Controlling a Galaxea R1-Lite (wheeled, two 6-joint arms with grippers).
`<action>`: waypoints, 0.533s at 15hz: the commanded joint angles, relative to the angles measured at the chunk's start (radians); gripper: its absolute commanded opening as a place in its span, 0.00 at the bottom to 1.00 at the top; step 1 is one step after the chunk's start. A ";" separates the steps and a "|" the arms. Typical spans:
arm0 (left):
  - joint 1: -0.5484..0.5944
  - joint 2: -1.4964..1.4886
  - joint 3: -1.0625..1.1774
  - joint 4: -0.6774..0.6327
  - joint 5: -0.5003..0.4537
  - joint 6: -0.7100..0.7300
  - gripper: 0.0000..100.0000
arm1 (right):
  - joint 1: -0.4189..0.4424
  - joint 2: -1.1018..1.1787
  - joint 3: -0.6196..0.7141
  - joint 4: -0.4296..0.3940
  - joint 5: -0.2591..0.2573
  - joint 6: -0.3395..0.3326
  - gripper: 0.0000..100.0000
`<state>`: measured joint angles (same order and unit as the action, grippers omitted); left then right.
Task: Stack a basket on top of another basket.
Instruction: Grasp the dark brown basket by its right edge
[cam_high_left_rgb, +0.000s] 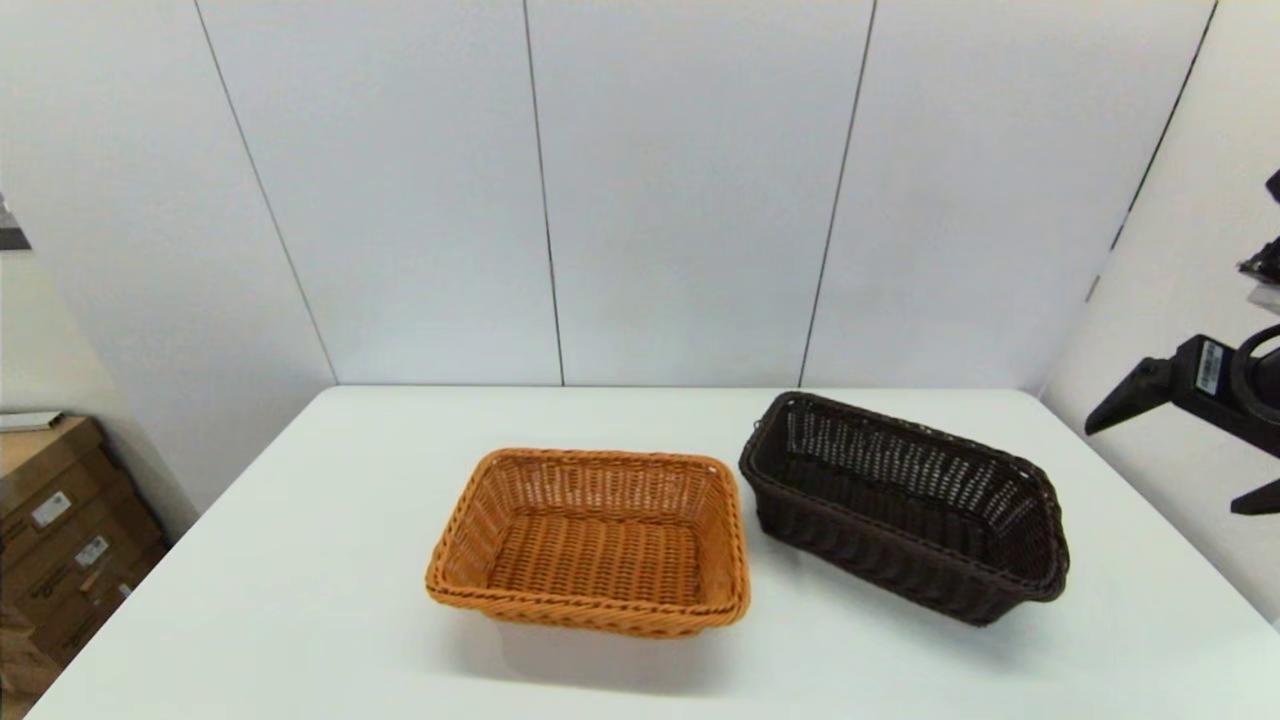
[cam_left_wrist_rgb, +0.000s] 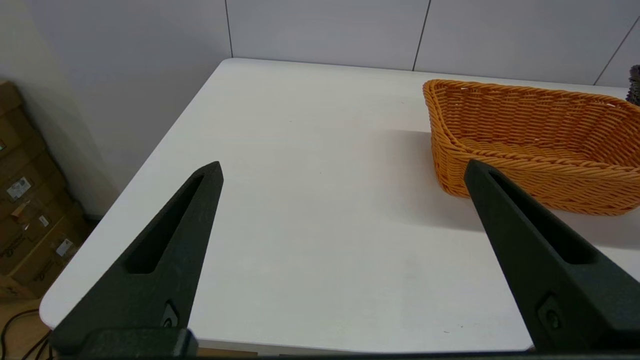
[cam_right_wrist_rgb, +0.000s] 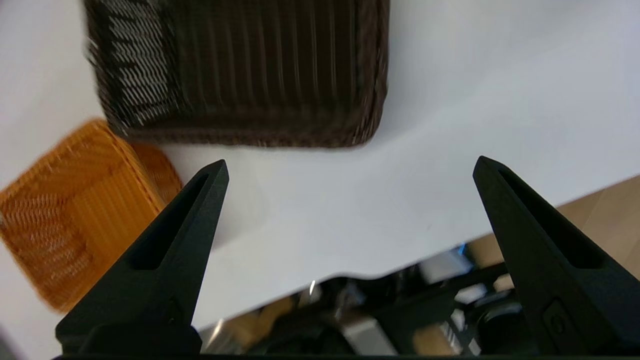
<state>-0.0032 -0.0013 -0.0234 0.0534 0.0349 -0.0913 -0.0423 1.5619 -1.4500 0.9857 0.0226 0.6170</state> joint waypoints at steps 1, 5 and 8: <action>0.000 0.000 0.000 0.000 0.000 -0.001 1.00 | -0.082 0.113 0.149 -0.128 0.111 -0.013 1.00; 0.000 0.000 0.000 0.000 0.000 -0.001 1.00 | -0.123 0.210 0.246 -0.251 0.158 -0.178 1.00; 0.000 0.000 -0.001 0.000 0.000 -0.001 1.00 | -0.157 0.288 0.246 -0.317 0.206 -0.275 1.00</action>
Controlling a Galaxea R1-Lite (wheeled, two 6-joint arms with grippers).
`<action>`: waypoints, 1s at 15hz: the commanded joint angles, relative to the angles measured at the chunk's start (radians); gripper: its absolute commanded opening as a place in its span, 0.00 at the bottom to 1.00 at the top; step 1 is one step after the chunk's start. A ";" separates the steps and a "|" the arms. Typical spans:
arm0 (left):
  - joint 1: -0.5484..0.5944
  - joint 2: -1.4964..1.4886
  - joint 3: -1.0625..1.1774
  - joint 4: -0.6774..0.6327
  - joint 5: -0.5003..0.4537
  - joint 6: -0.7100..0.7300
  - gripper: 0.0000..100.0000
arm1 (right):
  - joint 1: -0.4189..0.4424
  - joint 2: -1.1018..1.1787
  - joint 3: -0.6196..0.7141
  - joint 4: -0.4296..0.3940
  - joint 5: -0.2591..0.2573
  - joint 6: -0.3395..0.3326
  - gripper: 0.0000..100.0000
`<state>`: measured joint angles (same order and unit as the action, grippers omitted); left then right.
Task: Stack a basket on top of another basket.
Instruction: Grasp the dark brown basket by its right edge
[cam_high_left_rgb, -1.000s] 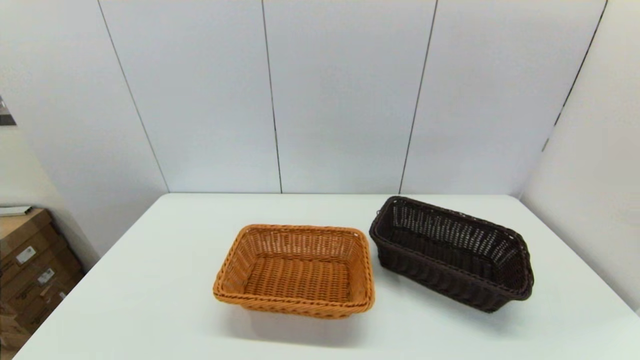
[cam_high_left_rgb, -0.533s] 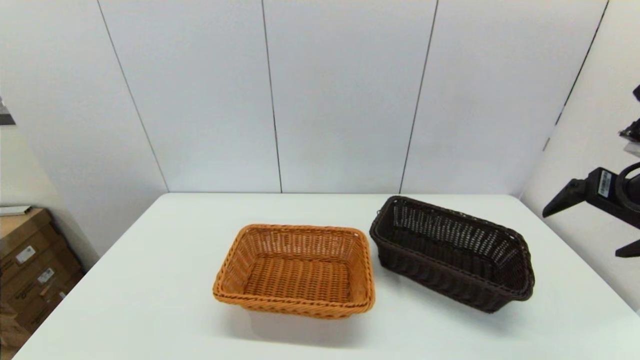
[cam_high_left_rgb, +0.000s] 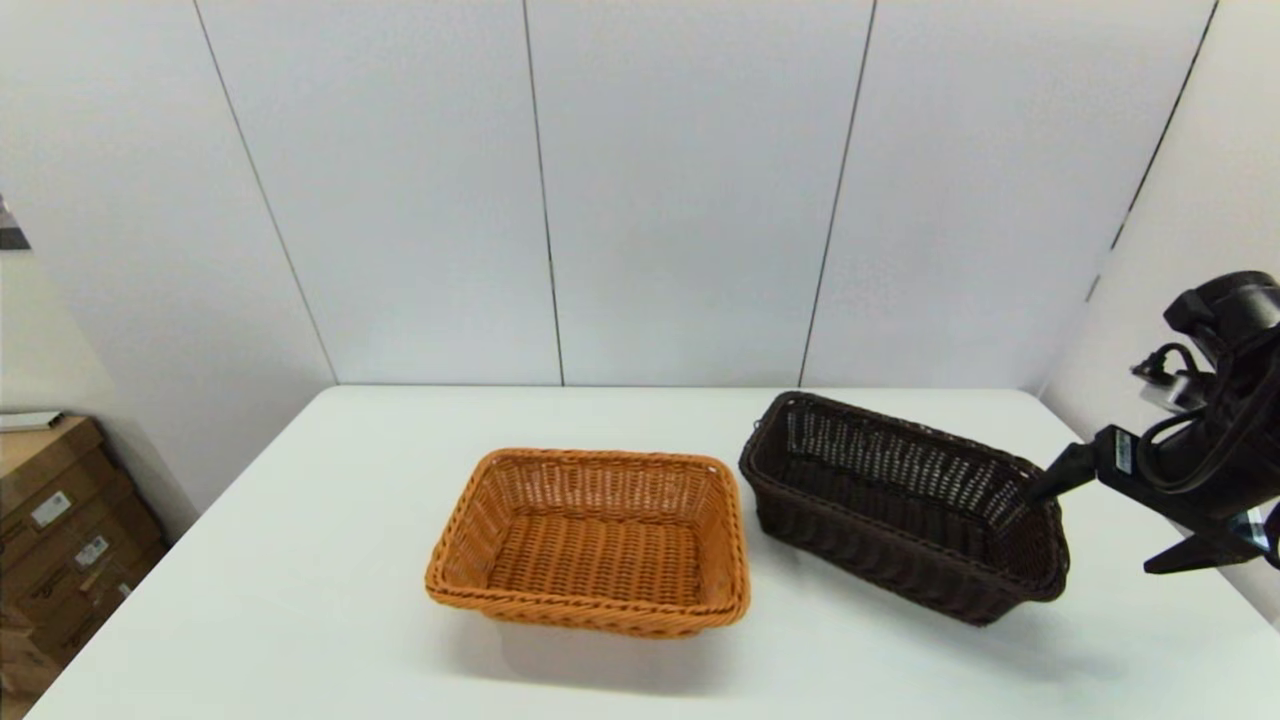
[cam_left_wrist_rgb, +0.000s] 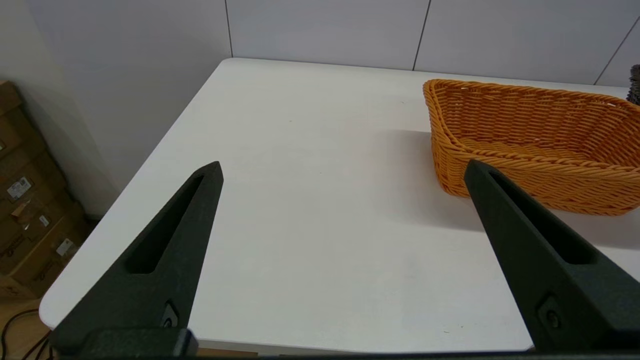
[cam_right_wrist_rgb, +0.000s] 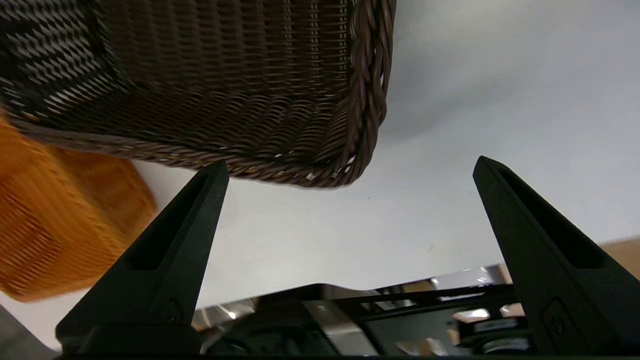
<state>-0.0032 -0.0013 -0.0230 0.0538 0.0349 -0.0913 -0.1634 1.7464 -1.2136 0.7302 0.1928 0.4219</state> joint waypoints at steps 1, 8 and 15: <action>0.000 0.000 0.000 0.000 0.000 -0.001 1.00 | -0.038 0.125 0.016 -0.106 0.037 -0.084 1.00; 0.000 0.000 0.000 0.000 0.000 -0.001 1.00 | -0.048 0.309 0.020 -0.216 0.045 -0.158 1.00; 0.000 0.000 0.000 0.000 0.000 -0.001 1.00 | -0.042 0.377 0.000 -0.222 0.048 -0.189 0.00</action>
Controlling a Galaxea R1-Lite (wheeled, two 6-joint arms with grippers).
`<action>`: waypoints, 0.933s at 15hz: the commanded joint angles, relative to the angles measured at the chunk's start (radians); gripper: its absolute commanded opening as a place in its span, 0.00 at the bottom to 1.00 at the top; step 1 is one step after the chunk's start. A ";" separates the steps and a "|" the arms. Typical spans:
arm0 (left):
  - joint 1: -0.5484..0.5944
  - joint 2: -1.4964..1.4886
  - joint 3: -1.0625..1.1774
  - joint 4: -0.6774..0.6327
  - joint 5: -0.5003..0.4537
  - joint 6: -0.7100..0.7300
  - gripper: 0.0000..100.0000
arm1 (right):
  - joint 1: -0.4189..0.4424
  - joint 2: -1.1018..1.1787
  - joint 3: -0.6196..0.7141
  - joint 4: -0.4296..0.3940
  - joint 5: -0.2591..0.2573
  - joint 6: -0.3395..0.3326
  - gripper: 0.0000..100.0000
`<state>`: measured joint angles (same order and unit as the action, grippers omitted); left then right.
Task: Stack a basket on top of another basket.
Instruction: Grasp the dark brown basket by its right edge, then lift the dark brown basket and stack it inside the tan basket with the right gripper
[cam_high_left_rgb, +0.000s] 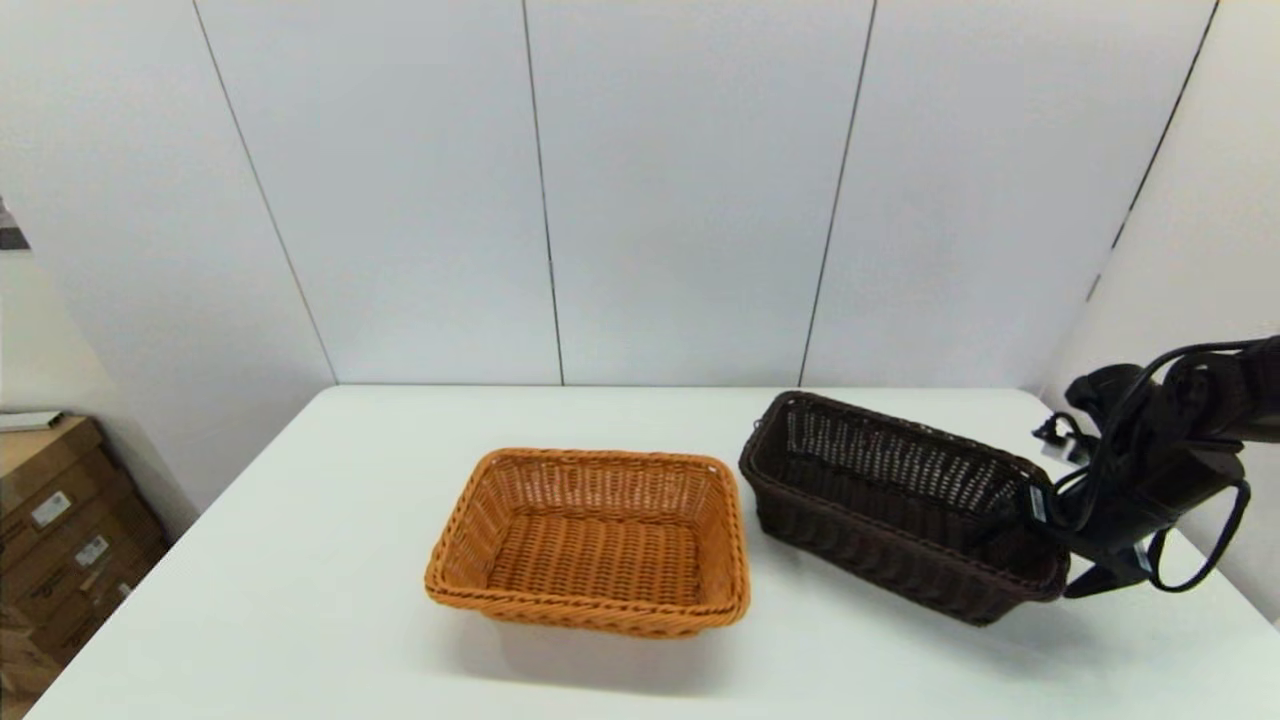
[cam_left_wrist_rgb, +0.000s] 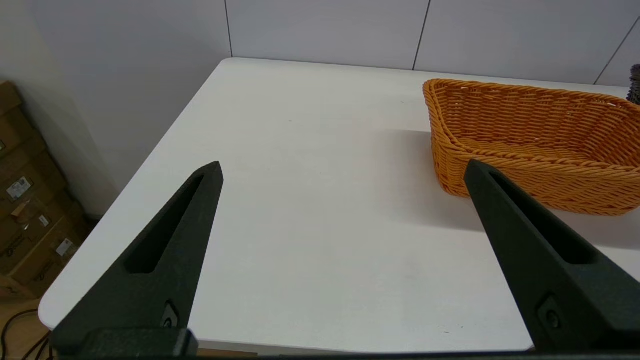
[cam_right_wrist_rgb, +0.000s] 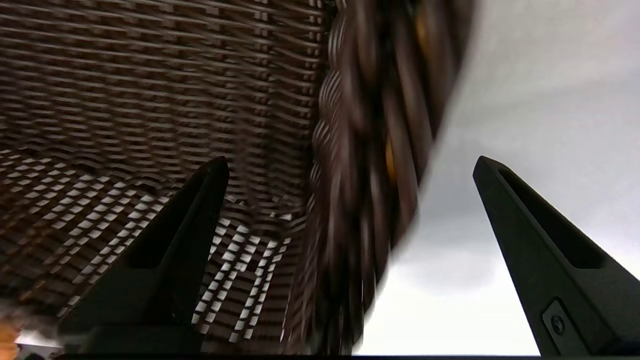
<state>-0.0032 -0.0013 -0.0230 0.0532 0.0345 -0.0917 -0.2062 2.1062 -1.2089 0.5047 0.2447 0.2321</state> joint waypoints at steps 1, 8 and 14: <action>0.000 0.001 0.000 0.000 0.001 0.000 1.00 | -0.001 0.011 -0.012 0.002 -0.002 0.003 0.00; 0.000 0.000 0.000 0.000 0.001 0.000 1.00 | -0.001 -0.029 -0.040 0.011 -0.001 0.004 0.00; 0.000 0.000 0.000 0.000 0.001 0.000 1.00 | -0.010 -0.058 -0.052 0.012 0.001 0.007 0.00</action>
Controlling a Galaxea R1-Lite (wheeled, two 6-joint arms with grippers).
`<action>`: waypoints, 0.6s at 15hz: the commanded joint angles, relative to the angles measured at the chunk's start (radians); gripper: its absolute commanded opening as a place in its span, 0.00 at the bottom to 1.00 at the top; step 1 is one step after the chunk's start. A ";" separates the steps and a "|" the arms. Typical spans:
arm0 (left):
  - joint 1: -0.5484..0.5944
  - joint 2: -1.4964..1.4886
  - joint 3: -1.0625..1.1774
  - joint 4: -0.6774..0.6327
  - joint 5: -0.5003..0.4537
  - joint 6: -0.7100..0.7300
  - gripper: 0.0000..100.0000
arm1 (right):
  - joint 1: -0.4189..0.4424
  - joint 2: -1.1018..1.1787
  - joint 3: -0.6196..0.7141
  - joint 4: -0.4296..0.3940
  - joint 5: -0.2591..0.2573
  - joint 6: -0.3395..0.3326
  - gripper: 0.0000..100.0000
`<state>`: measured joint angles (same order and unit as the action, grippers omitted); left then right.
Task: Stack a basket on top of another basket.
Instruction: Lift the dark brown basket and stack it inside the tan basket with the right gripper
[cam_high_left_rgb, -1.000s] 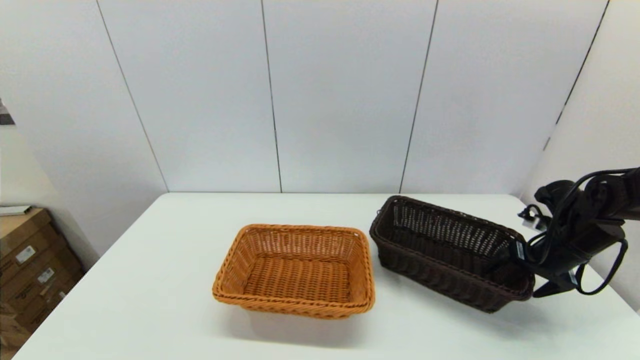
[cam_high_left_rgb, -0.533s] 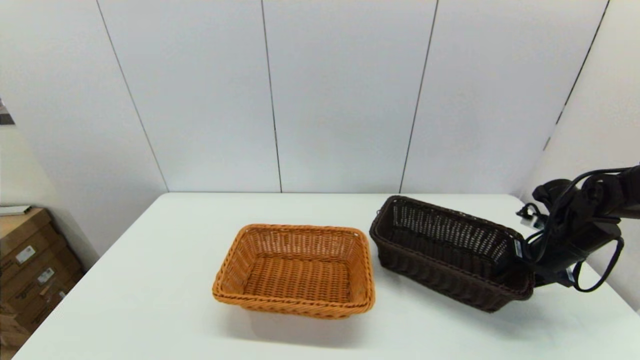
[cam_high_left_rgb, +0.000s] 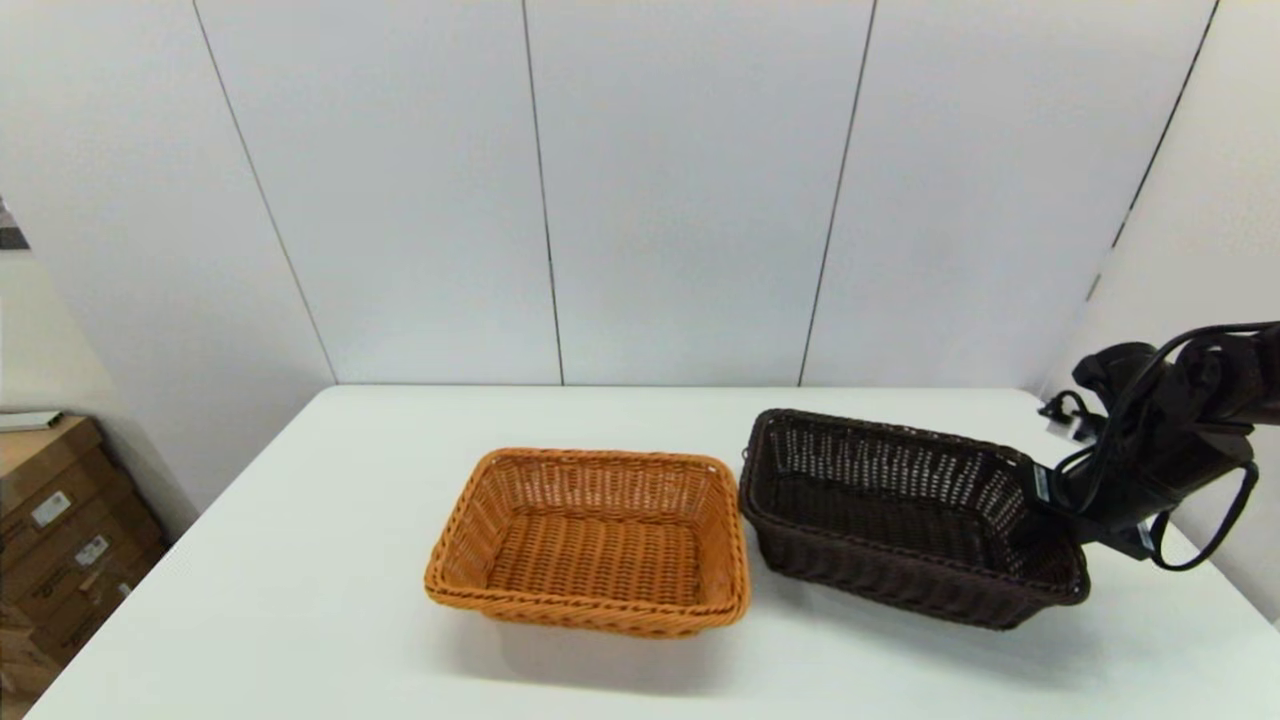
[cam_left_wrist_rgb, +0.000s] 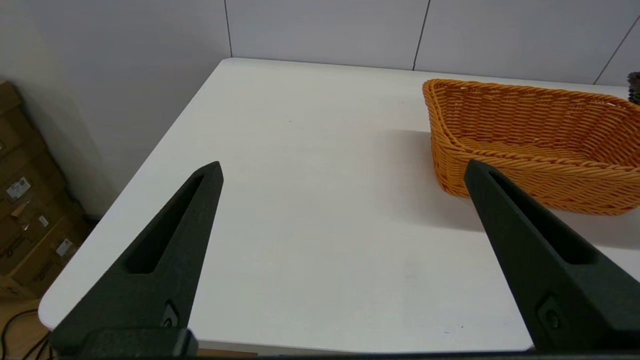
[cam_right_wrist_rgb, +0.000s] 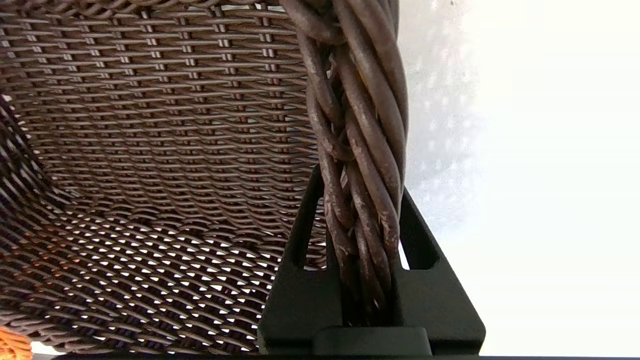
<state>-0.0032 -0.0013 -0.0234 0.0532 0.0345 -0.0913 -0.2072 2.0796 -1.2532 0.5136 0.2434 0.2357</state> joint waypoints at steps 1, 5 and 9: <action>0.000 0.000 -0.001 0.000 0.001 -0.001 1.00 | -0.023 -0.041 -0.026 0.006 0.002 0.005 0.00; 0.000 0.000 0.000 0.000 0.001 -0.001 1.00 | -0.095 -0.085 -0.112 0.103 -0.007 -0.004 0.00; 0.000 0.000 -0.001 0.000 0.001 -0.001 1.00 | -0.132 -0.181 -0.192 0.227 0.056 -0.036 0.00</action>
<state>-0.0032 -0.0013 -0.0234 0.0532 0.0345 -0.0913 -0.3251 1.9685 -1.3979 0.6821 0.2515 0.2045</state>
